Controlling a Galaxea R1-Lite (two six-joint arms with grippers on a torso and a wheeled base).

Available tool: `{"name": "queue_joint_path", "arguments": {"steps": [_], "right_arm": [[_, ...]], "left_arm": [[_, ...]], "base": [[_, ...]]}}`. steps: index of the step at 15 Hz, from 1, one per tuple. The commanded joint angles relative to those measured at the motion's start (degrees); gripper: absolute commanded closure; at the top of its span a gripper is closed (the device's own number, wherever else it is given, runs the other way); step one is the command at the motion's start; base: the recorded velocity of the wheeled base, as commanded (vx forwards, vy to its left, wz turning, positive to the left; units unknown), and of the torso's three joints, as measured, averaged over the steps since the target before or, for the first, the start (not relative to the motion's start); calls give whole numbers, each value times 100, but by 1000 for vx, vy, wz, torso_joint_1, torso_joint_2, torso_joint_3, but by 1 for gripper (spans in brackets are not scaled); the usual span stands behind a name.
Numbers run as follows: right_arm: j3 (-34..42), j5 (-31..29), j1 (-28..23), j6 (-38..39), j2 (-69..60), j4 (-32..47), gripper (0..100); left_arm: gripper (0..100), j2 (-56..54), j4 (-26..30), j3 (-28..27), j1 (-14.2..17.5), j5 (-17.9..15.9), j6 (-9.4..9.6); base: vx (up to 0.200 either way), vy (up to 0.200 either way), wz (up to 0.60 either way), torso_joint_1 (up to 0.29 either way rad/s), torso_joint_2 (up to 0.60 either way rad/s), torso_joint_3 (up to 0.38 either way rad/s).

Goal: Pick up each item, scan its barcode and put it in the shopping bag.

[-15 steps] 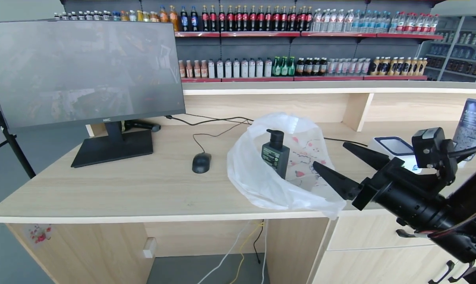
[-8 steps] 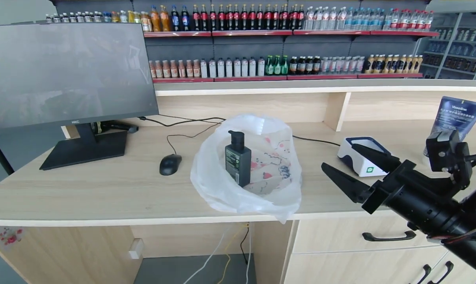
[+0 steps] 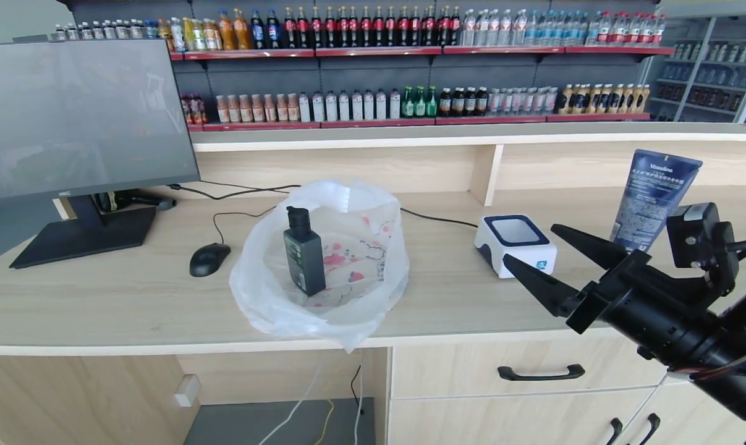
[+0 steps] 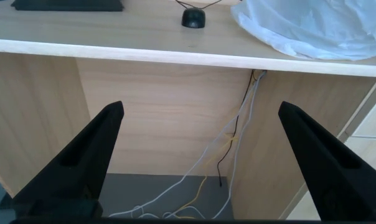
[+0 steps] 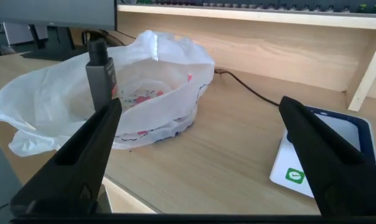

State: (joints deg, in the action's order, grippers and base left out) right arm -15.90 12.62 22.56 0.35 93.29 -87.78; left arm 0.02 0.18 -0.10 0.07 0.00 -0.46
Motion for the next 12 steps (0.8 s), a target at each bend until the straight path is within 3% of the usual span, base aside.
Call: {"name": "queue_joint_path", "arguments": {"steps": [1, 6, 12], "right_arm": [[-10, 4, -15, 0, 101, -28, 0], [166, -22, -437, -44, 189, -222, 0], [509, -31, -543, -44, 224, -222, 0]], "left_arm": [[0, 6, -1, 1, 1, 0, 11], [0, -2, -1, 1, 1, 0, 2], [0, 6, -1, 1, 1, 0, 2]], "base": [[0, -200, 0, -2, -2, 2], [0, -200, 0, 3, 3, 2], [0, -200, 0, 5, 2, 4]]}}
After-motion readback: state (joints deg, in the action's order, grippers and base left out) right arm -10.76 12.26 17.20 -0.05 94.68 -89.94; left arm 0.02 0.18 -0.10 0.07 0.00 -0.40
